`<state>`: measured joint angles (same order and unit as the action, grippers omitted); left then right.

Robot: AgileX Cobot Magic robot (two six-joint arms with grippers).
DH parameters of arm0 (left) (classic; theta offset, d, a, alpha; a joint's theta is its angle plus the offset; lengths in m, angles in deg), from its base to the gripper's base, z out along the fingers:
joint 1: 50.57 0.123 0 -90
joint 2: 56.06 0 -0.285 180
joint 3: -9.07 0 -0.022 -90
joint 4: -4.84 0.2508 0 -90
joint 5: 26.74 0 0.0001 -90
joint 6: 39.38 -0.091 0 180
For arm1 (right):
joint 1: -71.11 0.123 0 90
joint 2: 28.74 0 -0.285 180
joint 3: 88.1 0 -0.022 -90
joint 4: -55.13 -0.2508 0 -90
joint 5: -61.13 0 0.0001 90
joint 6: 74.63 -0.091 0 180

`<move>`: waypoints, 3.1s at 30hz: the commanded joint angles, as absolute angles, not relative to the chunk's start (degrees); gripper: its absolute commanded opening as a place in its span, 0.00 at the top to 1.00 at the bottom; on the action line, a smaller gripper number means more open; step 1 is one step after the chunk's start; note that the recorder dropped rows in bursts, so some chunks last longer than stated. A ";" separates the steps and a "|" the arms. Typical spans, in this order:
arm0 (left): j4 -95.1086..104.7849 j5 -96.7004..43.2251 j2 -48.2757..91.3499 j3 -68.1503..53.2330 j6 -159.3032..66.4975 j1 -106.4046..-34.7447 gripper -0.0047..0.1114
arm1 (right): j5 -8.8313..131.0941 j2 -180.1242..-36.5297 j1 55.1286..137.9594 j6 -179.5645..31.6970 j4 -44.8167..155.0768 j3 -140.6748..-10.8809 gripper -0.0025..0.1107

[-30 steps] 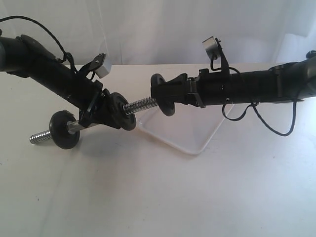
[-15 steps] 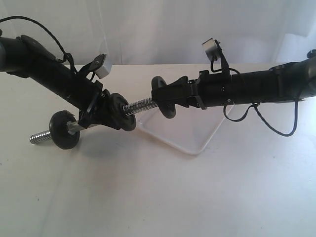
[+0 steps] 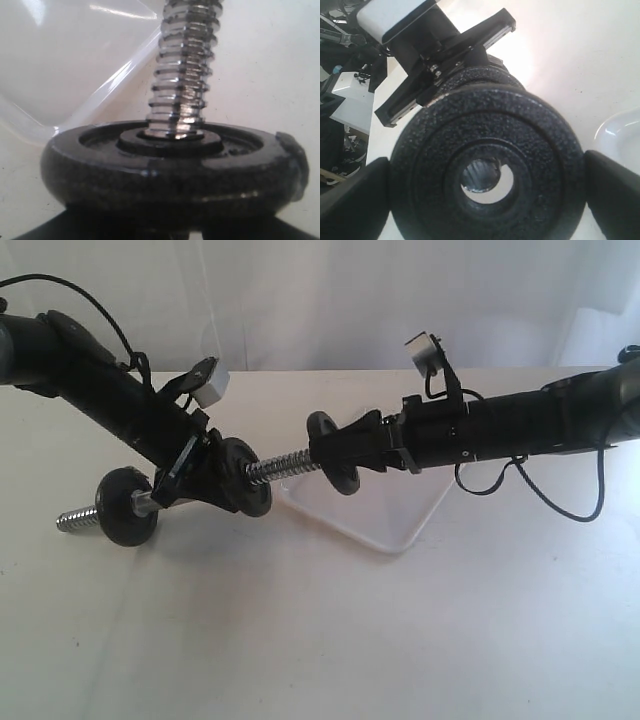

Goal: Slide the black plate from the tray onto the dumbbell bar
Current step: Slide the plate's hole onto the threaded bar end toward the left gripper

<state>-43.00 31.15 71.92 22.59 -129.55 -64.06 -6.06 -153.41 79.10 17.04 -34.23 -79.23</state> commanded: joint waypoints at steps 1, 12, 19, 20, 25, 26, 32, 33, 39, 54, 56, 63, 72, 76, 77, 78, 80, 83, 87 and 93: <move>-58.45 36.16 69.09 23.57 -129.75 -63.89 0.96 | -8.83 -152.73 78.41 17.87 -36.83 -79.40 0.98; -60.12 36.97 69.09 23.57 -130.85 -63.89 0.96 | -8.83 -153.19 79.68 17.87 -37.90 -79.40 0.98; -61.60 37.09 69.09 23.57 -131.14 -63.89 0.96 | -8.83 -153.19 80.45 17.96 -38.70 -79.40 0.98; -61.99 37.09 69.09 23.57 -131.30 -63.89 0.96 | -8.83 -153.19 80.58 17.96 -38.84 -79.40 0.98; -62.33 37.19 69.09 23.57 -131.30 -63.89 0.96 | -8.83 -153.19 81.85 18.10 -39.08 -79.40 0.98; -62.33 37.34 69.09 23.57 -131.30 -63.89 0.96 | -8.83 -153.19 81.98 18.10 -39.08 -79.40 0.98; -62.19 37.32 69.09 23.57 -131.30 -63.89 0.96 | -8.83 -153.19 81.96 18.10 -39.90 -79.62 0.98; -62.19 37.32 69.09 23.57 -131.30 -63.89 0.96 | -8.83 -153.19 81.96 18.10 -40.18 -79.62 0.98; -62.36 37.03 69.09 23.57 -131.91 -63.89 0.96 | -8.83 -153.19 82.00 18.49 -38.98 -79.62 0.98; -63.28 35.10 69.43 23.14 -132.39 -63.89 0.96 | -8.83 -153.19 82.39 18.49 -35.15 -79.51 0.98; -63.28 34.45 69.43 23.14 -132.39 -63.89 0.96 | -8.83 -153.19 82.39 18.49 -34.42 -79.51 0.98; -64.58 34.69 69.43 23.14 -132.78 -63.89 0.96 | -7.36 -153.19 82.63 18.17 -33.73 -79.51 0.98; -65.58 36.00 69.43 23.14 -133.62 -64.00 0.96 | -6.84 -154.99 83.77 19.85 -37.22 -79.51 0.98; -65.58 36.00 69.43 23.14 -133.62 -64.00 0.96 | -6.44 -155.91 84.39 21.05 -39.31 -79.51 0.98; -65.69 36.00 69.43 23.14 -133.62 -64.00 0.96 | -6.44 -155.86 84.39 21.05 -39.49 -79.51 0.98; -65.83 36.00 69.64 23.14 -133.62 -64.00 0.96 | -6.32 -155.97 84.39 21.15 -39.65 -79.51 0.98; -66.73 36.00 70.11 23.14 -134.06 -64.00 0.96 | -5.91 -155.97 84.39 21.52 -39.74 -79.51 0.98; -67.68 36.00 70.75 23.14 -134.47 -64.00 0.96 | -4.73 -155.97 84.91 21.96 -40.20 -79.51 0.98; -68.13 36.31 70.99 23.14 -134.63 -64.00 0.96 | -2.90 -155.97 86.48 22.84 -40.71 -79.51 0.98; -68.74 37.91 70.99 23.14 -135.64 -64.00 0.96 | 2.60 -155.97 88.48 23.13 -42.29 -79.51 0.98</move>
